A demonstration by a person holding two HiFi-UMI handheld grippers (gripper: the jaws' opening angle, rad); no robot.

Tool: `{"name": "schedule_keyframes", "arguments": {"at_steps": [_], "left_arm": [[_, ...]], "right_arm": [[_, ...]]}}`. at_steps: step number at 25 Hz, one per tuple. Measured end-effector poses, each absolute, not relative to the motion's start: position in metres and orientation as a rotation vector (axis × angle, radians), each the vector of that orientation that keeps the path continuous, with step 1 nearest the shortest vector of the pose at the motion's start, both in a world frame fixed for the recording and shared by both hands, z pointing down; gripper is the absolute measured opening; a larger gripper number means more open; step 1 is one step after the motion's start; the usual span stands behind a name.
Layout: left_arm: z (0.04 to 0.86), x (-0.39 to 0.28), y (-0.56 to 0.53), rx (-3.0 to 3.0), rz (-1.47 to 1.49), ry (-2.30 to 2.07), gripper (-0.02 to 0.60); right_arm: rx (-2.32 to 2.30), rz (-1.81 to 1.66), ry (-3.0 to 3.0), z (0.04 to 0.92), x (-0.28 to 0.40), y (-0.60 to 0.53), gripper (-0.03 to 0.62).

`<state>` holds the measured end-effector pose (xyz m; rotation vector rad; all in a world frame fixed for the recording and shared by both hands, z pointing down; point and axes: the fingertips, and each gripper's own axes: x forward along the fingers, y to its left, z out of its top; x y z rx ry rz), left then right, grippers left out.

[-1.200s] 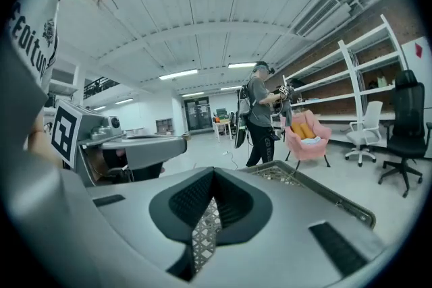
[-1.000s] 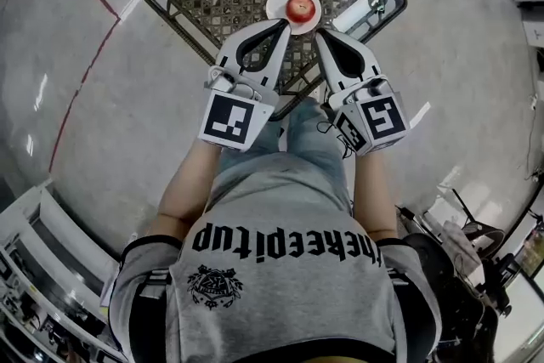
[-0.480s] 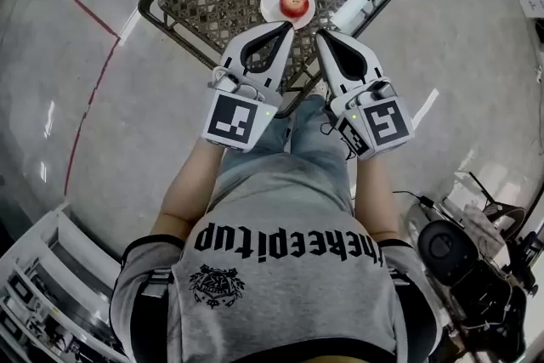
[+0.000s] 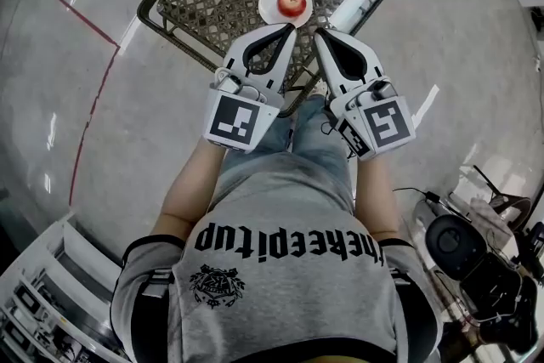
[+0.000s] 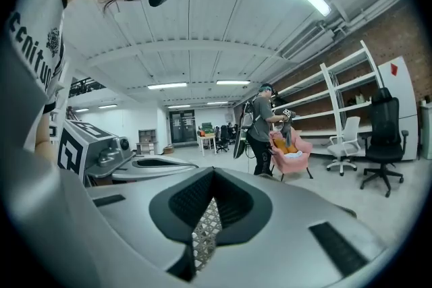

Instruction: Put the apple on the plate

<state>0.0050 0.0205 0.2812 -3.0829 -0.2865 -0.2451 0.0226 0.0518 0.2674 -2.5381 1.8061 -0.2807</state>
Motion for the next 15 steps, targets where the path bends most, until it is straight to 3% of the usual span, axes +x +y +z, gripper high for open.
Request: {"name": "schedule_keyframes", "arguments": {"at_steps": [15], "left_arm": [[0.288, 0.009, -0.002, -3.102, -0.24, -0.315, 0.043]], "right_arm": [[-2.547, -0.294, 1.812, 0.271, 0.022, 0.026, 0.008]]}}
